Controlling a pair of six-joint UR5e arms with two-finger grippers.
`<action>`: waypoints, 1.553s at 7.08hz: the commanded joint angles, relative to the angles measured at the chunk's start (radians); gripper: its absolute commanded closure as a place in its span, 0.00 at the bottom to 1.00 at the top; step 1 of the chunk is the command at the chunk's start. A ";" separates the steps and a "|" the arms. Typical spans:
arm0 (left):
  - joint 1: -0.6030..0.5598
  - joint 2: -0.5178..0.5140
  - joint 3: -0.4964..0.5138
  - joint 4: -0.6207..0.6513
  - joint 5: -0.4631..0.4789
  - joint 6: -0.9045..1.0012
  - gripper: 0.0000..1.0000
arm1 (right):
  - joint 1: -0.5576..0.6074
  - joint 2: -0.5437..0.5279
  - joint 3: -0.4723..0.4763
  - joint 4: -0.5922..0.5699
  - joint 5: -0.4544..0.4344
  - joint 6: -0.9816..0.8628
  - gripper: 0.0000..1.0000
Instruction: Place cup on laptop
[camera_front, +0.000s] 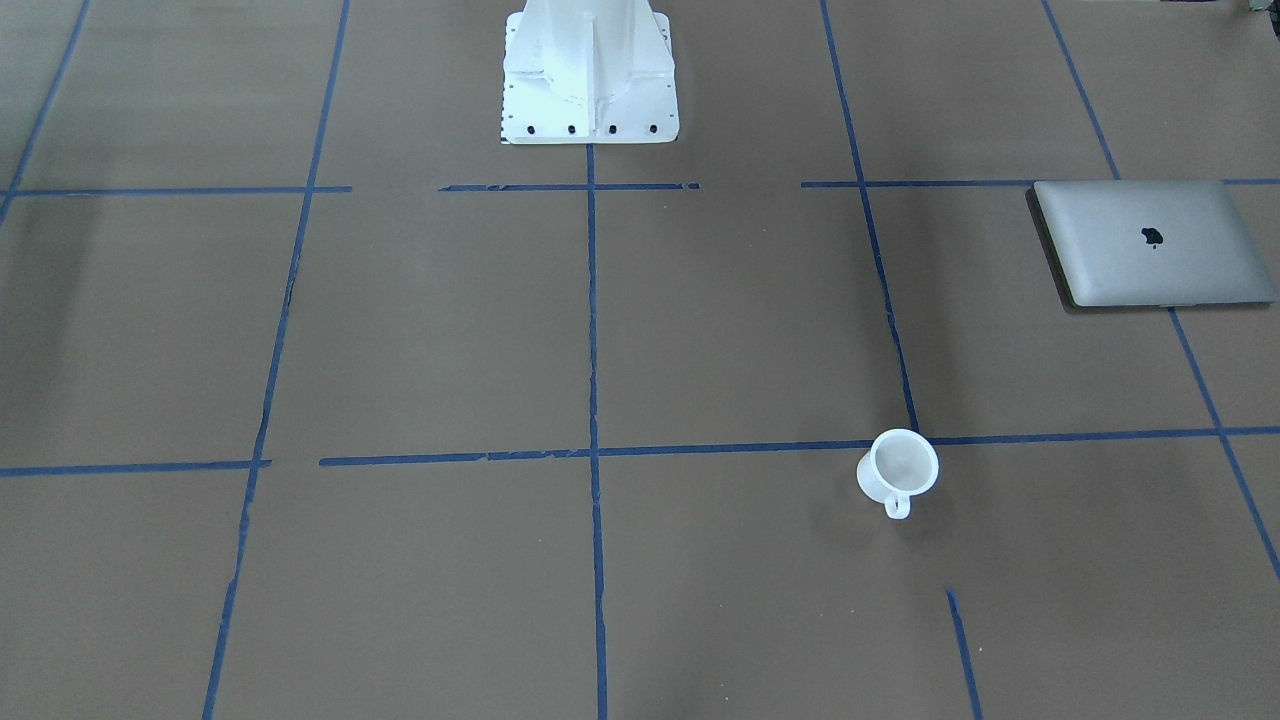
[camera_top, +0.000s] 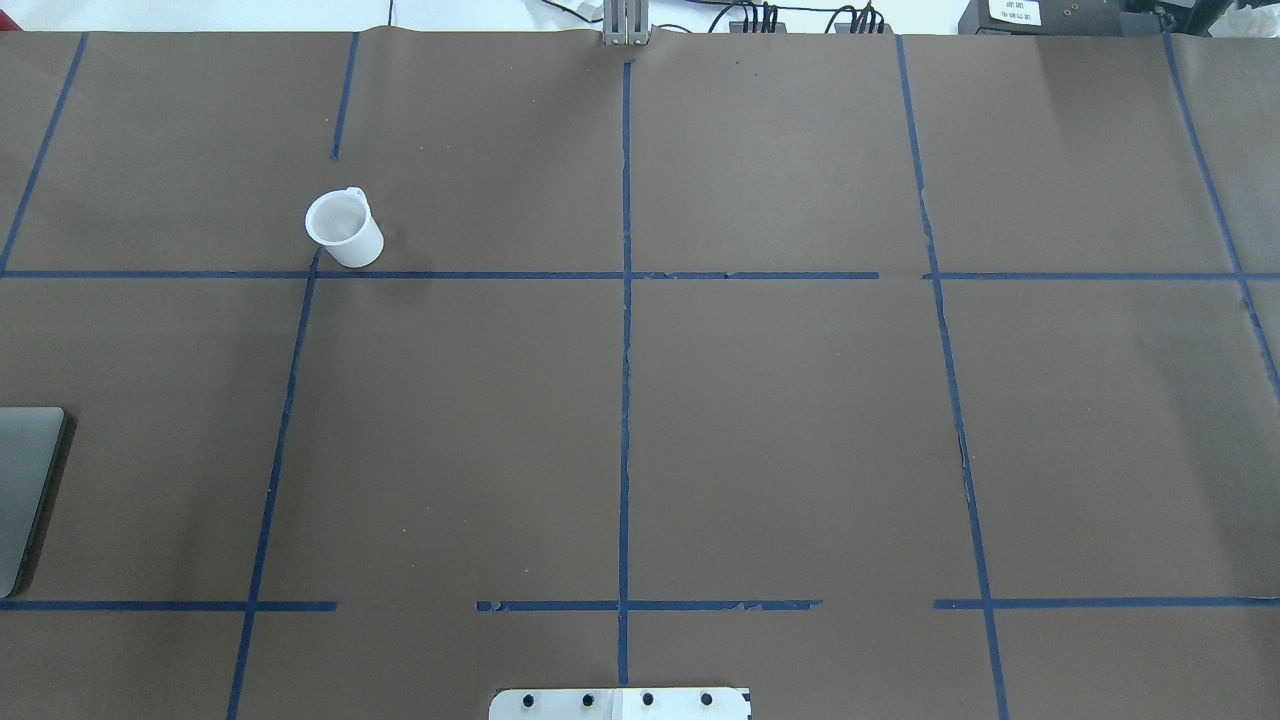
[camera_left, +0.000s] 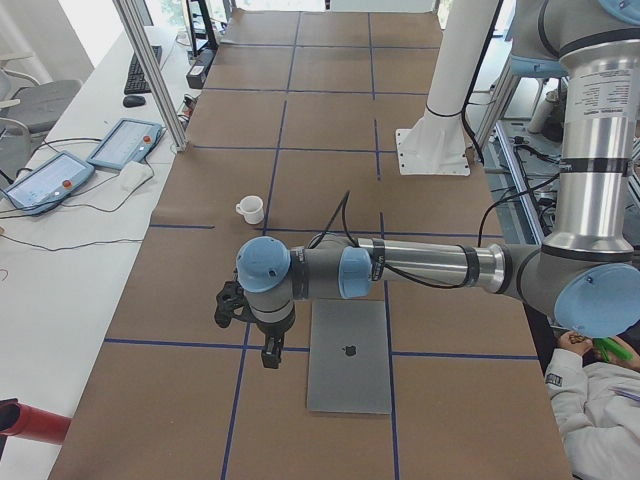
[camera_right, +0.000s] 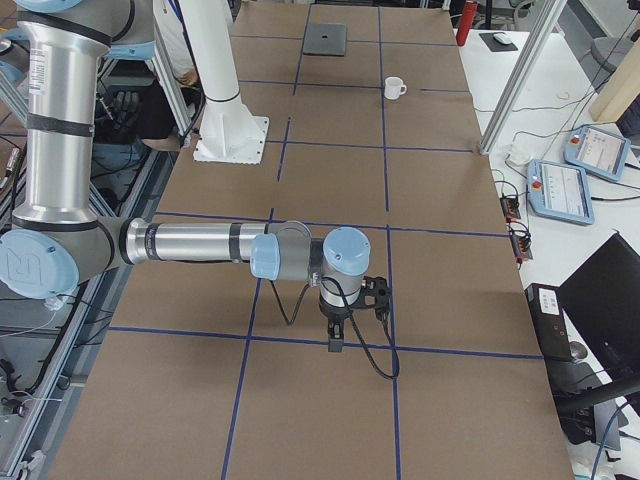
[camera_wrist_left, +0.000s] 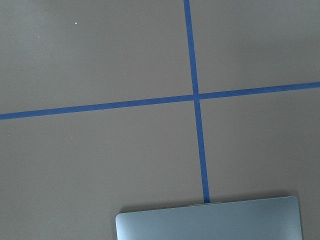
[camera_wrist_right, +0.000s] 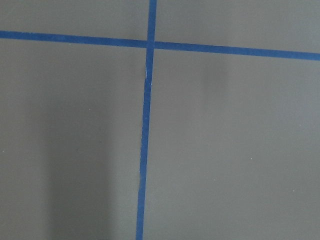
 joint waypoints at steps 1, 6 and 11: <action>0.088 0.019 -0.001 -0.147 -0.042 -0.098 0.00 | 0.000 0.000 0.000 0.000 0.000 0.000 0.00; 0.505 -0.360 0.107 -0.286 -0.037 -0.816 0.00 | 0.000 0.002 0.000 0.000 0.000 0.000 0.00; 0.610 -0.686 0.494 -0.397 0.112 -0.996 0.00 | 0.000 0.000 0.000 0.000 0.000 0.000 0.00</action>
